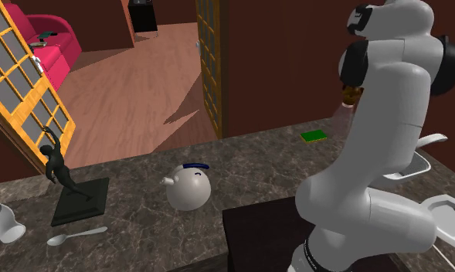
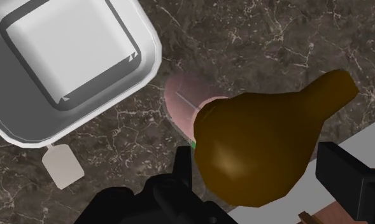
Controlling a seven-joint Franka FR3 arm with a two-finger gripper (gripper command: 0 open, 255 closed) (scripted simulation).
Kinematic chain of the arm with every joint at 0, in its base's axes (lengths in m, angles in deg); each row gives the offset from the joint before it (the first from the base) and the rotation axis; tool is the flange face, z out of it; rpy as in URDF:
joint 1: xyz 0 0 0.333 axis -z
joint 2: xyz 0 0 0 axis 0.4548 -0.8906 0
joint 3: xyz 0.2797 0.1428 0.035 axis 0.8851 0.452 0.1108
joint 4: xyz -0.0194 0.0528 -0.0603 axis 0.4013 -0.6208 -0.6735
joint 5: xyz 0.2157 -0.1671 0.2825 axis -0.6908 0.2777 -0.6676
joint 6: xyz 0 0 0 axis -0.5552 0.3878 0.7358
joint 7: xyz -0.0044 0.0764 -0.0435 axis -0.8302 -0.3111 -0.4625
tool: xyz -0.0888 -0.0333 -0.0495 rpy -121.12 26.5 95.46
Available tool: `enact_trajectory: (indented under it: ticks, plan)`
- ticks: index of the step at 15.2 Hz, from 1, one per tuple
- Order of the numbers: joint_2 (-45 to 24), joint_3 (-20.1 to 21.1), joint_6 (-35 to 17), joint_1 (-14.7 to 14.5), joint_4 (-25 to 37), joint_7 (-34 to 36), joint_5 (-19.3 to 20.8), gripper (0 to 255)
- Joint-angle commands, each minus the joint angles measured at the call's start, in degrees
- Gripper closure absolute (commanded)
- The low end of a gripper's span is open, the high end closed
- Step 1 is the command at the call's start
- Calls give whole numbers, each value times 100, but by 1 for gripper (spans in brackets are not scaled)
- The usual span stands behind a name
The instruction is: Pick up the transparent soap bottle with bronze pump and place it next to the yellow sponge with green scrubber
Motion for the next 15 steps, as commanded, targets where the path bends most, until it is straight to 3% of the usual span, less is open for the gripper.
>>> enact_trajectory:
  ticks: [1,3,15]
  plan:
    - [-435,-27,290,246,707,-184,-48,255]
    - [-762,-28,520,412,1257,-271,-78,255]
    - [-747,-24,-408,327,301,-375,-94,255]
